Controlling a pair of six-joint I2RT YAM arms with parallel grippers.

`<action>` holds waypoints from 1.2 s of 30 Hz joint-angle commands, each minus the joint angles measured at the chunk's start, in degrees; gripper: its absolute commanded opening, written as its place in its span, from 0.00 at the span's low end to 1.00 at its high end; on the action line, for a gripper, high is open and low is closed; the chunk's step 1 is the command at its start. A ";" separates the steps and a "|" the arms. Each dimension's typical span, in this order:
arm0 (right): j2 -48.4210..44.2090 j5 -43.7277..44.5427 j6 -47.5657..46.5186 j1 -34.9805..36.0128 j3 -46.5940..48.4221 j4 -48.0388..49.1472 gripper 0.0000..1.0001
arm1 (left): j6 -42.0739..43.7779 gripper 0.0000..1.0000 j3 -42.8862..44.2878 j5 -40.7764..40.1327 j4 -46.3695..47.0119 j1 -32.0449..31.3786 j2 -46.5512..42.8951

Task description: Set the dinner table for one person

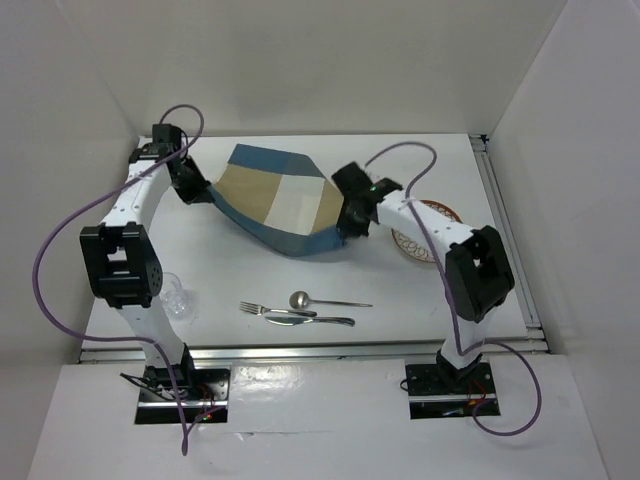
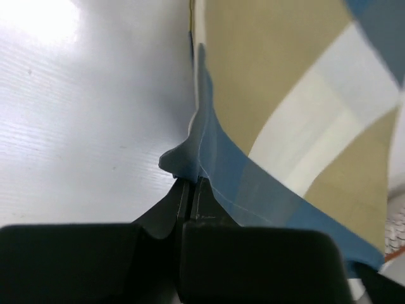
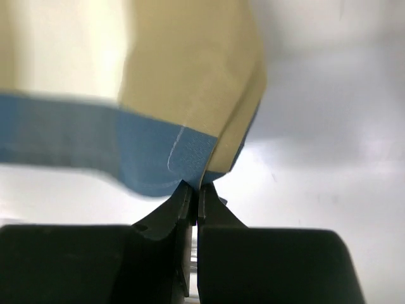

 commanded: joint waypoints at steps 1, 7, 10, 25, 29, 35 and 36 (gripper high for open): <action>-6.39 1.34 -10.60 -5.24 17.79 -3.59 0.00 | 1.21 0.00 10.99 1.14 -3.70 -0.05 -4.01; -8.58 5.55 -14.91 -5.26 32.62 -11.60 0.00 | -0.46 0.00 18.76 2.90 -5.82 0.48 -11.91; -11.83 4.86 -15.53 -5.87 34.64 -12.12 0.00 | -1.07 0.00 19.63 3.43 -4.33 1.00 -16.31; -2.55 -15.70 -20.37 -23.79 42.28 -1.50 0.00 | 2.17 0.00 35.18 11.08 -7.32 1.53 -4.03; 4.85 -21.51 -20.37 -26.52 49.49 0.79 0.00 | 3.40 0.00 44.49 13.27 -9.15 1.53 5.79; 9.25 -24.07 -19.84 -28.28 53.72 4.48 0.00 | 1.39 0.00 48.29 15.73 -5.21 2.06 7.93; 9.25 -24.07 -19.84 -28.28 52.41 4.49 0.00 | 1.38 0.00 48.29 15.73 -4.34 2.06 7.93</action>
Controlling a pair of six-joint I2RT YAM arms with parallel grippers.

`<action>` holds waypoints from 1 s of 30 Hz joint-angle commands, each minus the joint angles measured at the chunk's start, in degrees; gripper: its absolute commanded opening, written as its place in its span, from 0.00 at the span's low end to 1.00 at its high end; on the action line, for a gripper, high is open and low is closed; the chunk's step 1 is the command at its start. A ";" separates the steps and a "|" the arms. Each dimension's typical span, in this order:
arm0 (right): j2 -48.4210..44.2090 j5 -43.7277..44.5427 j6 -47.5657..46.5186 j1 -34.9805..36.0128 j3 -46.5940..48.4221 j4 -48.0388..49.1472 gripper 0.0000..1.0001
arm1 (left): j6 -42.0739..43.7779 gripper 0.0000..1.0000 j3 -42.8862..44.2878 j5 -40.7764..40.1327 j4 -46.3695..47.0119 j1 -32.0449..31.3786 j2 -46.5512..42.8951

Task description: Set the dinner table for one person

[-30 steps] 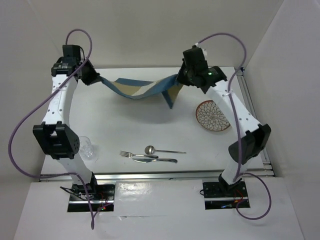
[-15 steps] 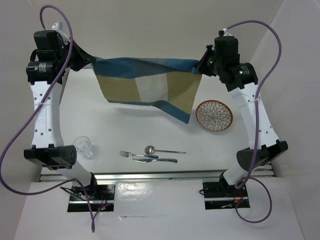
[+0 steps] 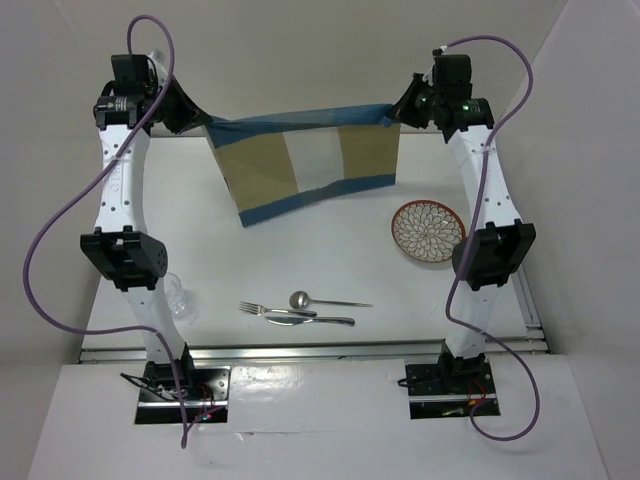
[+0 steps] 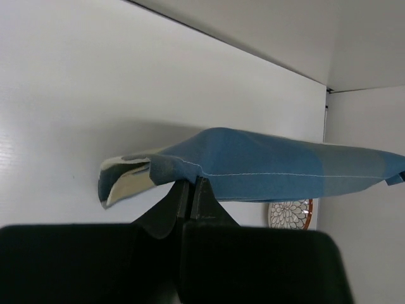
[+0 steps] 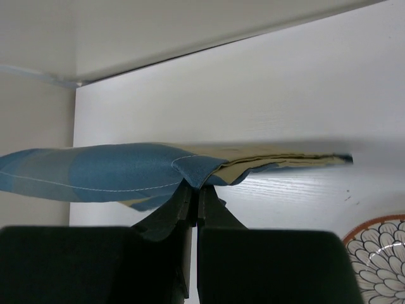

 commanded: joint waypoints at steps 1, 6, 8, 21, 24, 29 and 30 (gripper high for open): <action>-2.54 -1.93 -0.89 -0.92 1.43 6.45 0.00 | 0.20 0.00 2.97 1.66 4.22 0.88 -2.47; -10.97 -1.93 -0.89 -0.92 -13.84 12.07 0.00 | 0.20 0.00 -6.43 1.66 7.99 1.93 -9.66; -15.36 -1.93 -0.89 -0.39 -23.12 14.27 0.00 | 0.20 0.00 -14.39 1.66 9.65 1.93 -13.00; -29.26 3.25 3.23 14.01 -63.25 13.95 0.44 | -0.24 0.81 -65.50 -5.35 12.05 1.93 -40.53; -31.46 7.47 4.64 15.25 -65.55 11.47 0.79 | 1.25 0.97 -64.29 -7.39 9.59 1.93 -40.53; -31.48 10.02 6.75 15.25 -64.33 10.15 0.85 | 1.26 0.86 -61.91 -10.29 9.57 1.93 -38.25; -29.90 10.03 6.75 15.25 -62.67 10.15 0.81 | 1.26 0.76 -63.04 -10.29 12.01 1.93 -38.25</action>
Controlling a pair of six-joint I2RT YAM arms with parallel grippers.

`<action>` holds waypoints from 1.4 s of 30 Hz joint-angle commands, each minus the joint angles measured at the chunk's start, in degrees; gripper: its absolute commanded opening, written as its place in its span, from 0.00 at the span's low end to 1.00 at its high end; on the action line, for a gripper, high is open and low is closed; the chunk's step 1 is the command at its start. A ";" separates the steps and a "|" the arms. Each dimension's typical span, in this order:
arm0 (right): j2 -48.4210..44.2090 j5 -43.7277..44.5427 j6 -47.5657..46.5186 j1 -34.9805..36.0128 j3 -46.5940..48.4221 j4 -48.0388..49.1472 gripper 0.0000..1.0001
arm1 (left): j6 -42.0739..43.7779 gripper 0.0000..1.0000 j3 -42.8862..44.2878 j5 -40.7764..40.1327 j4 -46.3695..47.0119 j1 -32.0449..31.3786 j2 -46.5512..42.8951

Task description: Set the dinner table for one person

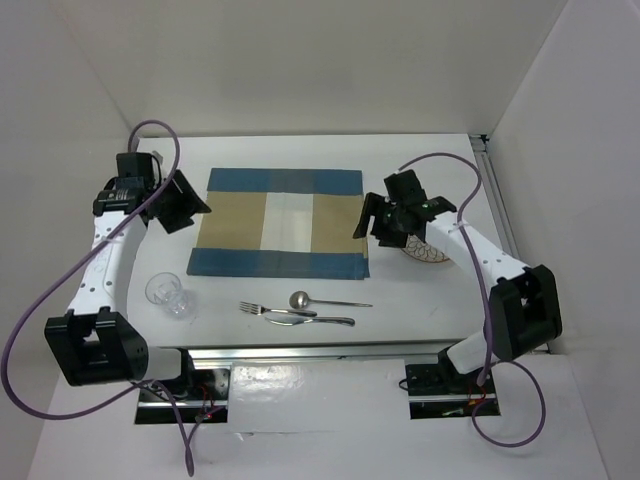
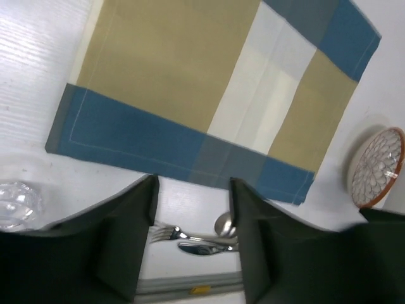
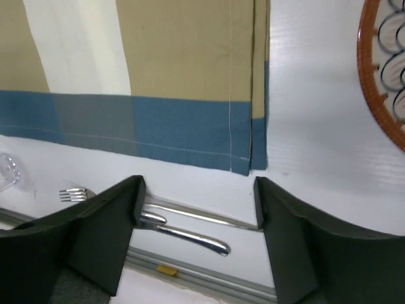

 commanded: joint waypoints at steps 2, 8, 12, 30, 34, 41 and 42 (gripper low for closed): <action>1.57 3.80 1.68 0.59 5.35 -0.21 0.65 | 1.10 0.43 -0.14 -0.85 5.33 -0.28 3.55; 17.81 1.96 1.68 5.16 16.85 0.32 0.01 | 0.57 0.00 -0.15 0.29 8.50 -2.12 16.11; 27.58 1.96 1.16 6.39 22.93 -0.74 0.00 | 0.57 0.00 0.38 -0.57 9.56 -2.65 22.80; 28.30 3.10 4.67 3.49 9.41 4.36 0.00 | 1.63 0.00 -0.14 -3.83 9.30 -7.31 29.58; 27.68 4.41 4.67 1.83 8.26 4.36 0.00 | 1.02 0.00 -2.61 -3.83 10.70 -9.23 28.53; 27.68 5.21 3.53 -1.52 9.31 3.13 0.00 | 1.01 0.00 -4.54 -3.83 10.70 -10.39 27.91; 27.68 5.21 3.53 -1.52 9.31 3.13 0.00 | 1.01 0.00 -4.54 -3.83 10.70 -10.39 27.91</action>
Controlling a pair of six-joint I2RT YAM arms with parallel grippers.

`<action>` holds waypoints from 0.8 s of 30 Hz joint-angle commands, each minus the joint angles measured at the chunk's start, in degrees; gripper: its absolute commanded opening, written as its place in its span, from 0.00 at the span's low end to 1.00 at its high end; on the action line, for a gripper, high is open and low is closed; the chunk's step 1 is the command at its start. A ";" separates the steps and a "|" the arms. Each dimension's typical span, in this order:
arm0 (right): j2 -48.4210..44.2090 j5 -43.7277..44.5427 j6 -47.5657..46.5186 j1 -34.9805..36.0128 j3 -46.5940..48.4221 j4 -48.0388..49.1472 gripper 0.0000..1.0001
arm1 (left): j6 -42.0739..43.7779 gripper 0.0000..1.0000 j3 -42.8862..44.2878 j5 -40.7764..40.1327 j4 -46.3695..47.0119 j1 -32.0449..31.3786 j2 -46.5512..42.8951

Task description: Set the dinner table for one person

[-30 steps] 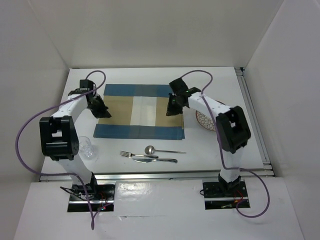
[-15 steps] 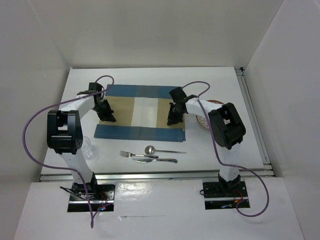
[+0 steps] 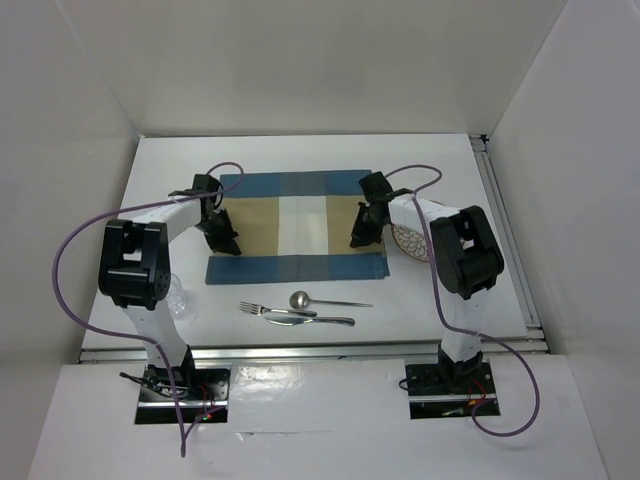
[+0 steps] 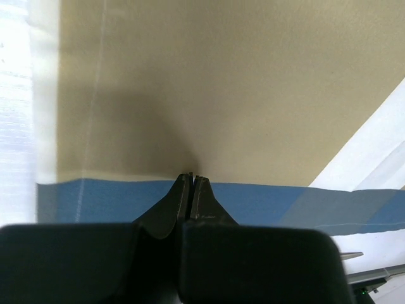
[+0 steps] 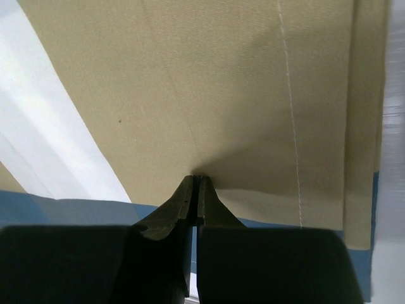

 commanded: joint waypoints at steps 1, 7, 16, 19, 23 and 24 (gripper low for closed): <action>-0.49 5.36 -1.56 -1.23 -0.87 -3.34 0.00 | 0.75 0.00 -0.17 -0.29 0.89 0.08 -1.23; -1.02 3.52 -3.05 -1.23 1.14 -4.04 0.00 | 0.75 0.00 2.90 -0.91 -0.86 -0.44 -1.93; -8.22 2.71 -6.49 0.70 15.99 -12.03 0.44 | 3.47 0.14 14.40 -3.89 -8.94 -0.44 -8.00; -12.69 5.97 -5.26 -0.44 17.76 -15.11 0.75 | 4.70 0.26 18.89 -5.12 -11.41 -0.44 -10.45; -24.28 8.53 0.80 -10.15 6.02 -14.51 0.82 | 5.94 0.34 21.10 -5.13 -13.26 -0.44 -14.49; -30.32 7.92 1.85 -12.55 -1.24 -12.76 0.83 | 6.46 0.36 21.10 -5.13 -13.26 -0.44 -15.72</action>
